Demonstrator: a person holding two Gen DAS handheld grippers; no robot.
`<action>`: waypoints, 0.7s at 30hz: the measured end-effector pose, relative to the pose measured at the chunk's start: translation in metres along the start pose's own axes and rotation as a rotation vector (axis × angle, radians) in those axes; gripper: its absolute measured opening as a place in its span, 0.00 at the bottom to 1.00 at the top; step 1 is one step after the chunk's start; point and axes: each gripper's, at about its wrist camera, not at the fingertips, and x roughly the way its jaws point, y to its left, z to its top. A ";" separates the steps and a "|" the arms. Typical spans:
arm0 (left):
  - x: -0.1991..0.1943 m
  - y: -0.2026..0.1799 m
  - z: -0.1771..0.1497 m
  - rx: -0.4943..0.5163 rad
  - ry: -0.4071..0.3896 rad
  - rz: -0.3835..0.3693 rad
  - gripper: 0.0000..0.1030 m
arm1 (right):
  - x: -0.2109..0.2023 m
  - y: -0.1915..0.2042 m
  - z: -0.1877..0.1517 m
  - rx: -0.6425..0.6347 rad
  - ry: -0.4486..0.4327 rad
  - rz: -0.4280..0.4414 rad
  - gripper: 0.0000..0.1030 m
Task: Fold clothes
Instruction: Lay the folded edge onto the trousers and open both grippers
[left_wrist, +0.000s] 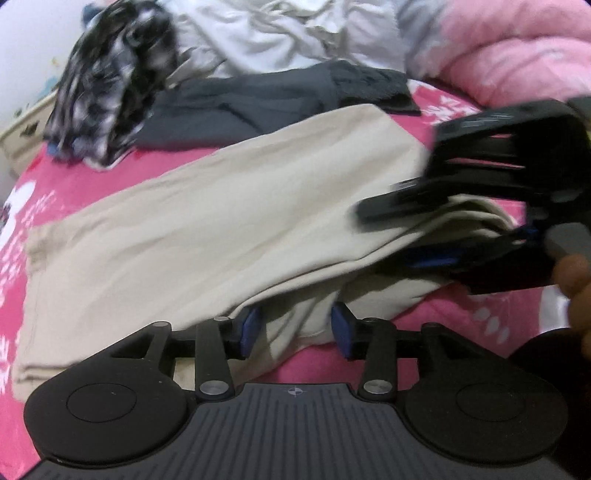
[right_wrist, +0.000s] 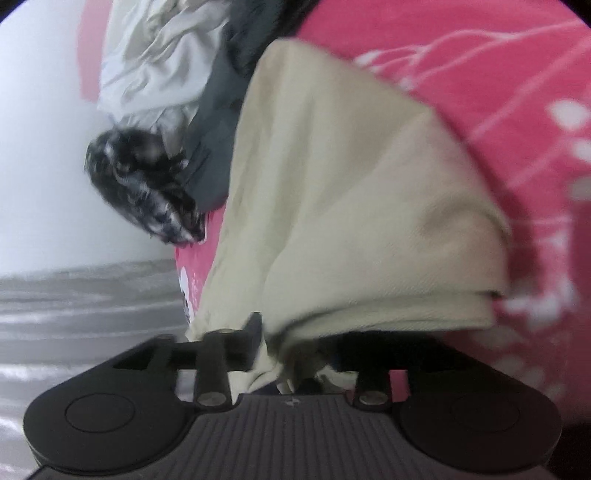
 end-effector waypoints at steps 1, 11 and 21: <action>-0.003 0.005 0.000 -0.017 0.013 -0.011 0.44 | -0.006 0.001 0.000 -0.009 0.009 0.006 0.46; -0.053 0.071 0.009 -0.316 -0.108 -0.228 0.43 | -0.035 0.066 -0.010 -0.266 0.052 0.058 0.25; 0.014 0.064 -0.002 -0.299 0.126 -0.231 0.33 | 0.019 0.028 -0.007 -0.306 0.078 -0.302 0.00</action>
